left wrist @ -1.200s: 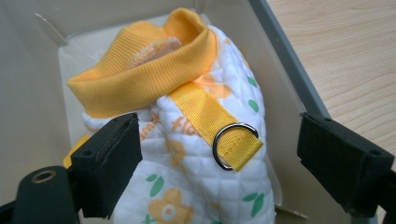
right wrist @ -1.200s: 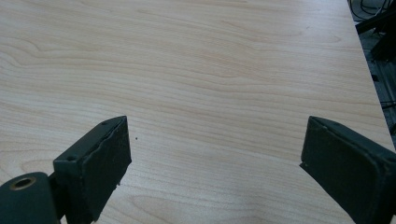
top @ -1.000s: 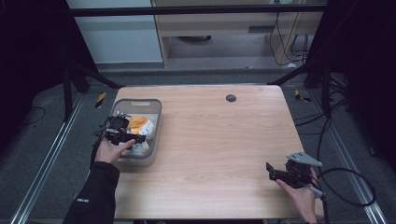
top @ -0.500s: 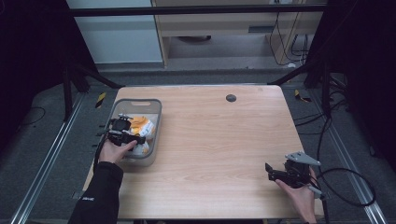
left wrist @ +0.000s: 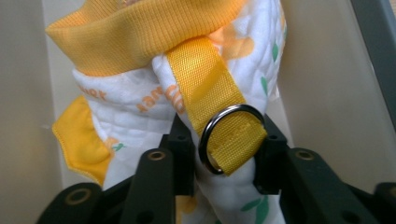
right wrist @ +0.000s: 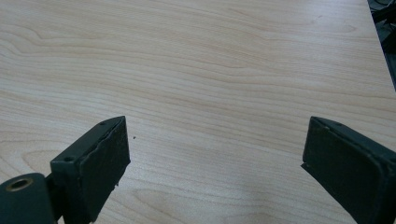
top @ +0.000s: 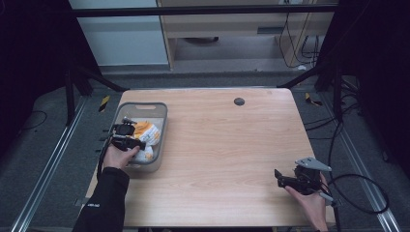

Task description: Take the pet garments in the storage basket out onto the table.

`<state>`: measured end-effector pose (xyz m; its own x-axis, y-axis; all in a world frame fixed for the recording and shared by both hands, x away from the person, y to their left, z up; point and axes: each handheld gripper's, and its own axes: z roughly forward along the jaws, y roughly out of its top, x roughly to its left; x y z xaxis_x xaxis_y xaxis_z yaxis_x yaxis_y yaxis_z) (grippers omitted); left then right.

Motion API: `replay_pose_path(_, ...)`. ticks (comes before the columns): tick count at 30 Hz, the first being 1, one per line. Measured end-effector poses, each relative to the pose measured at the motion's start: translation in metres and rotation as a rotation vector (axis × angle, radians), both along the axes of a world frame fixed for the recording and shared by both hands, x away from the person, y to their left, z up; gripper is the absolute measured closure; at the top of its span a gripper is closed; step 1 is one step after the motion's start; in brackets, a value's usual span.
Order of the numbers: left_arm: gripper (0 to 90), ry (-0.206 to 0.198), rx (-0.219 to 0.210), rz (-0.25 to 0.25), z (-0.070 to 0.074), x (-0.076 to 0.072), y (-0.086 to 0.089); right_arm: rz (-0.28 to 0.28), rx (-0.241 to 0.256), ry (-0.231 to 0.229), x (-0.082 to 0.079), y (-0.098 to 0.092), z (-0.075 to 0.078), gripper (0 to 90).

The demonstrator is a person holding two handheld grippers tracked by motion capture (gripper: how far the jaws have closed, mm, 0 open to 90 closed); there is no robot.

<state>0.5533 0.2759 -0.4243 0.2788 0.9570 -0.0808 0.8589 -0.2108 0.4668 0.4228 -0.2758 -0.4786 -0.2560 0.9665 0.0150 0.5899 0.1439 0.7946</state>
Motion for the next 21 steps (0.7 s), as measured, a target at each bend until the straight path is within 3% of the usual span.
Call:
replay_pose_path(6,74.1,-0.027,-0.007,-0.005,0.006,-0.005,0.003,0.001,0.001,0.0,0.0,0.0,0.0,7.4)
replay_pose_path(10,75.1,-0.049,-0.033,-0.002,0.014,-0.009,0.01,0.005,0.0,0.001,0.0,0.0,0.0,7.5)
replay_pose_path(21,75.5,-0.142,-0.083,-0.005,0.052,-0.02,0.022,0.008,0.007,-0.002,0.0,0.001,0.0,7.2)
